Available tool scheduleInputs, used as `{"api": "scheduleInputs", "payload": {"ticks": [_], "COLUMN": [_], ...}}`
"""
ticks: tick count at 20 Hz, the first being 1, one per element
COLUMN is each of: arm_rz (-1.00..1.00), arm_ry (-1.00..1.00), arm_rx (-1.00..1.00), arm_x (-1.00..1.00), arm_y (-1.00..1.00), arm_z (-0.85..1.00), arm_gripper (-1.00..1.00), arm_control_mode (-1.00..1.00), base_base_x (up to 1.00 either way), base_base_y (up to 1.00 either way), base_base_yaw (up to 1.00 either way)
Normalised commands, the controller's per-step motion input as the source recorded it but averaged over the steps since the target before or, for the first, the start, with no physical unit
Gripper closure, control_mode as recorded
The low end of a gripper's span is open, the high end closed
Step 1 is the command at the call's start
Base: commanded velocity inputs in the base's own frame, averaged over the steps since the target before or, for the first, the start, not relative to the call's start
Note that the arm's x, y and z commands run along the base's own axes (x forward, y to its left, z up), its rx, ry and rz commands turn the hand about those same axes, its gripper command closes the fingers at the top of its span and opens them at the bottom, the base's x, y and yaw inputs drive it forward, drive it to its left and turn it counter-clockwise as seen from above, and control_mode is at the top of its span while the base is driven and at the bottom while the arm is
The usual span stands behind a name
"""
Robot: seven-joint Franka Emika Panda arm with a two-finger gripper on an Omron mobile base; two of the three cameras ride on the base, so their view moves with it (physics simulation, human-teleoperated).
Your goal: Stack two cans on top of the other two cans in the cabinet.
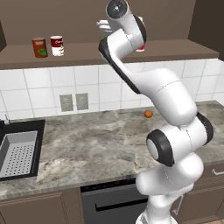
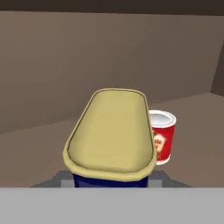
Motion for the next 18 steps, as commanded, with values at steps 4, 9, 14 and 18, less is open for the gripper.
{"api": "scheduleInputs", "payload": {"ticks": [4, 9, 14, 18], "arm_rz": [-0.19, -0.17, -0.16, -0.15], "arm_ry": [-0.03, -0.04, 0.00, 0.00], "arm_rx": [0.00, 0.00, 0.00, 0.00], "arm_x": [-0.03, 0.00, 0.01, -0.03], "arm_y": [-0.09, -0.07, -0.16, -0.29], "arm_z": [0.04, 0.01, 0.04, 0.03], "arm_gripper": [1.00, 1.00, 1.00, 1.00], "arm_control_mode": [-1.00, -1.00, -1.00, -1.00], "base_base_x": [0.00, 0.00, 0.00, 0.00], "base_base_y": [0.00, 0.00, 0.00, 0.00], "base_base_yaw": [0.00, 0.00, 0.00, 0.00]}}
